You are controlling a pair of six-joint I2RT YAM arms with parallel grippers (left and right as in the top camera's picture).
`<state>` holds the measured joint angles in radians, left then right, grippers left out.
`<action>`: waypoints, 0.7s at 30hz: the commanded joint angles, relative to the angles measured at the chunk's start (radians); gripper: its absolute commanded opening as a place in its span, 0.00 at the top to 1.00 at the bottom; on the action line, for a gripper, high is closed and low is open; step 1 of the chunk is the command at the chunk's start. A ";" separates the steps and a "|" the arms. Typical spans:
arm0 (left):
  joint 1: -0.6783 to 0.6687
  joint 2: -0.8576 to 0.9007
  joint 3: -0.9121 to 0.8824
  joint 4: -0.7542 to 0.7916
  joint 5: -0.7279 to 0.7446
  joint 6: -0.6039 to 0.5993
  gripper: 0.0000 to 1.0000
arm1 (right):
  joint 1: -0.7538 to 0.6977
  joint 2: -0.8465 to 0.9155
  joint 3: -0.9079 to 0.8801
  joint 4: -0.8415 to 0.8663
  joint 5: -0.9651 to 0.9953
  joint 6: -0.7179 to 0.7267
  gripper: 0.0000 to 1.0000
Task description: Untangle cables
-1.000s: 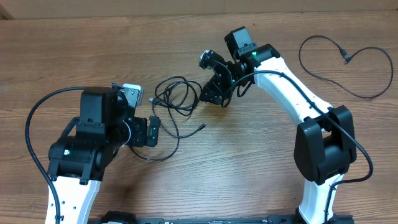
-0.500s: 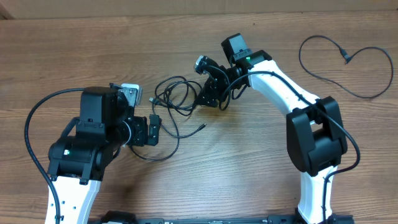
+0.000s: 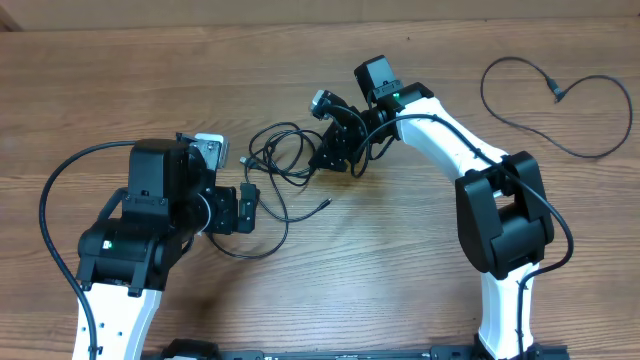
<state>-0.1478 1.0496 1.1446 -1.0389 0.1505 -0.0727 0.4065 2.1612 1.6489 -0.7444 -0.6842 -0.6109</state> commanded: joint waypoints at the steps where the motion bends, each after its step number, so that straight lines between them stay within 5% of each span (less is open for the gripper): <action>1: 0.005 0.002 -0.006 0.004 0.017 -0.010 0.00 | -0.005 0.009 -0.003 0.010 -0.028 -0.011 0.39; 2: 0.005 0.002 -0.006 0.003 0.017 -0.010 0.00 | -0.005 0.009 -0.003 0.011 -0.028 -0.011 0.74; 3: 0.005 0.002 -0.006 0.004 0.017 -0.010 0.00 | -0.005 0.010 -0.003 0.010 -0.029 -0.010 0.96; 10: 0.005 0.002 -0.006 0.003 0.019 -0.010 0.01 | -0.005 0.038 -0.004 0.010 -0.028 0.014 0.96; 11: 0.005 0.002 -0.006 0.003 0.019 -0.010 0.00 | -0.005 0.043 -0.004 0.011 -0.028 0.029 0.80; 13: 0.005 0.002 -0.006 0.003 0.019 -0.010 0.00 | -0.005 0.056 -0.004 0.010 -0.029 0.041 0.30; 14: 0.005 0.002 -0.006 0.003 0.019 -0.010 0.00 | -0.005 0.064 -0.004 0.010 -0.028 0.051 0.18; 19: 0.005 0.002 -0.006 0.004 0.019 -0.010 0.00 | -0.005 0.075 -0.005 0.011 -0.028 0.064 0.09; 20: 0.005 0.002 -0.006 0.004 0.019 -0.010 0.00 | -0.005 0.075 -0.005 0.015 -0.028 0.064 0.13; 21: 0.005 0.002 -0.006 0.004 0.019 -0.010 0.00 | -0.005 0.075 -0.005 0.018 -0.028 0.064 0.29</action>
<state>-0.1478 1.0496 1.1446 -1.0389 0.1543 -0.0731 0.4061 2.2276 1.6478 -0.7338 -0.6991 -0.5583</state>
